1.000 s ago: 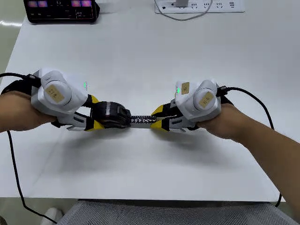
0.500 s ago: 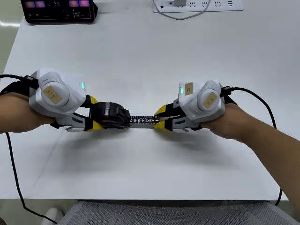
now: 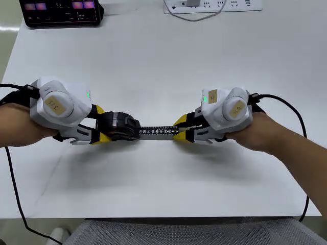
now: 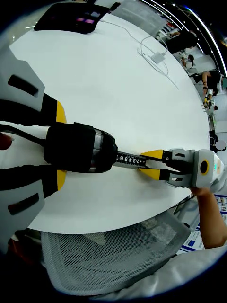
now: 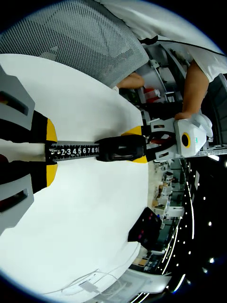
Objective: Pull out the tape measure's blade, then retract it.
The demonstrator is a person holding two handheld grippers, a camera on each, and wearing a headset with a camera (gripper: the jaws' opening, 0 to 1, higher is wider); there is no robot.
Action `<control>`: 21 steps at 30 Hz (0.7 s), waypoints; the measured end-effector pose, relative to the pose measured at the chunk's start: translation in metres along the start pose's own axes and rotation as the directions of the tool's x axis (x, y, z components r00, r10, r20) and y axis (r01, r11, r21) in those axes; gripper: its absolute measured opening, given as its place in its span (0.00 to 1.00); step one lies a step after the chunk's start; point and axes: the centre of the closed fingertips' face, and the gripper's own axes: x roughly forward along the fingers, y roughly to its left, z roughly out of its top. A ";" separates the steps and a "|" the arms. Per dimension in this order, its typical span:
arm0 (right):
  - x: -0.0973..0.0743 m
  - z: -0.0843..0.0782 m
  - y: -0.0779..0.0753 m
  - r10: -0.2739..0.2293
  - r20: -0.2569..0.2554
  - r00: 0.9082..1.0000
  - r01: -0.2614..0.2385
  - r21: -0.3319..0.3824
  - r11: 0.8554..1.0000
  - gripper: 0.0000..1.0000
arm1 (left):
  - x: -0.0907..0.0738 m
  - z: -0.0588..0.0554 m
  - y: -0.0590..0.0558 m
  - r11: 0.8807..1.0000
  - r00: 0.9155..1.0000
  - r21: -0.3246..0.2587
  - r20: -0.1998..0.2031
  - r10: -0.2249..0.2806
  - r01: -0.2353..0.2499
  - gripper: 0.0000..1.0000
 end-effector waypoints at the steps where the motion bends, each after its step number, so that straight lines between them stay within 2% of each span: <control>1: -0.002 -0.002 0.000 -0.001 -0.002 1.000 0.001 0.001 1.000 0.10 | 0.000 0.000 0.000 1.000 1.000 -0.001 0.001 0.001 -0.001 0.25; 13: -0.016 -0.010 0.002 -0.012 -0.018 1.000 0.012 -0.007 1.000 0.10 | 0.000 0.001 0.000 1.000 1.000 0.001 0.001 0.004 -0.004 0.25; 21: -0.028 -0.021 0.001 -0.021 -0.033 0.999 0.021 -0.002 1.000 0.09 | 0.000 0.001 0.000 1.000 1.000 0.002 0.000 0.004 -0.004 0.25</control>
